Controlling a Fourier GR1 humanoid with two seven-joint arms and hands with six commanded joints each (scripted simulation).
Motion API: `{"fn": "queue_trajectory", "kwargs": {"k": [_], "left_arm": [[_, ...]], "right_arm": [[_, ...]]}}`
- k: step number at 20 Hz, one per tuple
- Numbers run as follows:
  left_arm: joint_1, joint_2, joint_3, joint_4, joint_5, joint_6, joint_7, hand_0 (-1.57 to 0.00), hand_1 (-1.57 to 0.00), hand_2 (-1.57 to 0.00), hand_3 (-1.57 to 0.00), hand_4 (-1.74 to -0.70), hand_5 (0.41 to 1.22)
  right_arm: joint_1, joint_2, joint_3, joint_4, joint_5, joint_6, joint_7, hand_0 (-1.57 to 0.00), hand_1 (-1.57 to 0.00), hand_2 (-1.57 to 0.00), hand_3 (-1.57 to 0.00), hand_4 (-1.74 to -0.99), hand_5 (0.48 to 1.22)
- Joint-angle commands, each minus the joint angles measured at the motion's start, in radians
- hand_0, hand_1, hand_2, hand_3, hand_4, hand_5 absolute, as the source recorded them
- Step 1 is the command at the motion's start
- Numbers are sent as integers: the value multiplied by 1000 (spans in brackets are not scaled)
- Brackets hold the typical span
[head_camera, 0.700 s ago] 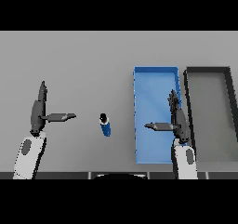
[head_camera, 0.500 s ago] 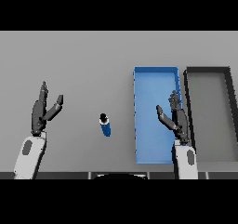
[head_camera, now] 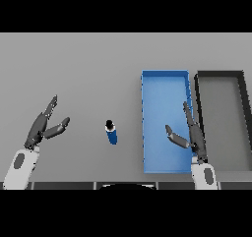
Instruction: Pick up the blue pipe and place it into the blue bin.
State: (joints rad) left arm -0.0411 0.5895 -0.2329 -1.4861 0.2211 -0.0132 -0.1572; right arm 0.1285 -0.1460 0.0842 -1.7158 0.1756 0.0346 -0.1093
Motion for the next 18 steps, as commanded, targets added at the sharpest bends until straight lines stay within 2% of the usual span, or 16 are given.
{"fn": "queue_trajectory", "kwargs": {"k": [1,4,7,8,9,11,12,17,18], "left_arm": [[0,7,-3,5,6,-27,-20,1,1,1,1,-966,594],[52,69,-35,-76,17,-107,-24,1,1,1,1,-1007,561],[81,62,-102,-129,-4,-155,-15,1,1,1,1,-1071,522],[91,62,-126,-151,-9,-170,11,1,1,1,1,-1095,510],[83,45,-156,-158,-24,-175,44,1,1,1,1,-1113,497],[80,25,-197,-181,-61,-170,69,1,1,1,1,-1132,475],[77,5,-222,-185,-79,-167,90,1,1,1,1,-1137,464],[14,-94,-279,-138,-112,-165,123,1,1,1,1,-1147,452],[4,-119,-292,-111,-132,-159,106,1,1,1,1,-1151,456]], "right_arm": [[2,-9,-6,-2,-5,5,4,1,1,1,1,-1197,621],[0,-18,-4,-3,0,8,-2,1,1,1,1,-1180,617],[-13,-10,5,11,6,8,2,1,1,1,1,-1174,616],[-13,-12,2,10,0,13,3,1,1,1,1,-1173,616],[-25,-17,0,14,12,5,18,1,1,1,1,-1164,617],[-2,-17,-2,3,-4,16,-5,1,1,1,1,-1182,618],[-1,-13,-3,4,-2,11,10,1,1,1,1,-1189,619],[-1,-1,0,-2,-11,13,13,1,1,1,1,-1218,627],[-3,-7,-5,-11,-15,15,15,1,1,1,1,-1217,626]]}}
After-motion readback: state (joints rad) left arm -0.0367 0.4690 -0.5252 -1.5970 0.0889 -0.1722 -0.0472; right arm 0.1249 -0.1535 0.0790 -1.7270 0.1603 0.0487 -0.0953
